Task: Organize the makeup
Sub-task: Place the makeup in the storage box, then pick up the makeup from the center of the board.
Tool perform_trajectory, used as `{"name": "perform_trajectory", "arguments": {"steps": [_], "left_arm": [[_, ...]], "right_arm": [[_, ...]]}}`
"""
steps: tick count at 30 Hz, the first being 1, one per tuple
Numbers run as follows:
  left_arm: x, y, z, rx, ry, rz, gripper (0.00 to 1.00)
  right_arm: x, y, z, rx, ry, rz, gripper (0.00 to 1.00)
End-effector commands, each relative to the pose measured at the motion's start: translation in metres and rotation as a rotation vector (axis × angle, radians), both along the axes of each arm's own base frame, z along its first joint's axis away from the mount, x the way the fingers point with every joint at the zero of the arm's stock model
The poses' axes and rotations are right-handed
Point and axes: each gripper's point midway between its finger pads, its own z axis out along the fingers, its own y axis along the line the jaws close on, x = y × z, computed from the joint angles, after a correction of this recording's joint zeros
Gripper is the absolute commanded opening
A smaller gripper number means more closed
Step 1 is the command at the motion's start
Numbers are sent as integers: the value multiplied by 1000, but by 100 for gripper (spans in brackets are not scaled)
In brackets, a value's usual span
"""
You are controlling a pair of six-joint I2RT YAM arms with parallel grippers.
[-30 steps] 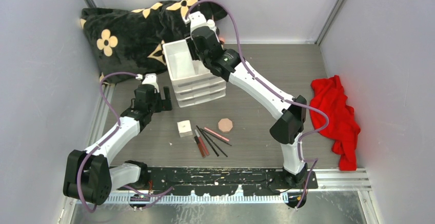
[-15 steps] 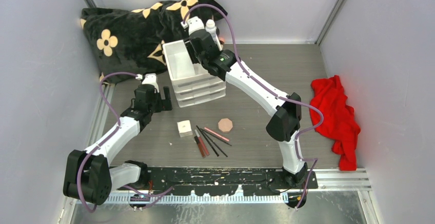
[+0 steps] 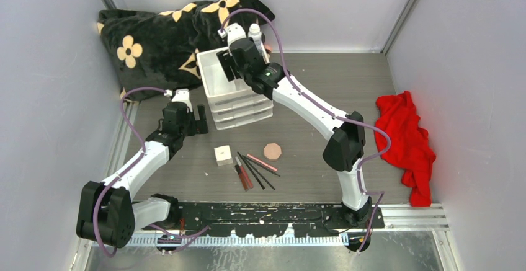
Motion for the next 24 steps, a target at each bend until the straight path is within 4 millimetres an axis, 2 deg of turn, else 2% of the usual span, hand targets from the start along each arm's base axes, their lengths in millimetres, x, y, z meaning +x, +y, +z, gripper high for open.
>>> {"name": "perform_trajectory", "arguments": {"steps": [1,6,10,13,15,16,18,20,24], "left_arm": [[10,-4,14,-15,-55,-6,98],[9,-3,13,-9,-55,-4,98],[10,-2,13,-6,-54,1,98],[10,-2,12,-2,-54,0,98],[10,-2,11,-2,-52,0,98],[10,-3,11,-5,-50,-4,98],[11,-7,11,-16,-52,-20,95],[11,-8,10,-21,-53,-26,94],[11,-3,7,5,-39,-8,93]], "right_arm": [[-18,-10,78,119,-134,34,78],[-43,-24,103,122,-177,37,79],[-78,-34,93,84,-163,33,80],[-112,-39,63,55,-131,45,86],[-132,-47,32,23,-81,43,87],[-141,-54,8,-10,-44,37,87],[-155,-72,-25,-28,21,8,88],[-169,-92,-53,-21,78,-28,89],[-197,-118,-110,-9,210,-72,89]]}}
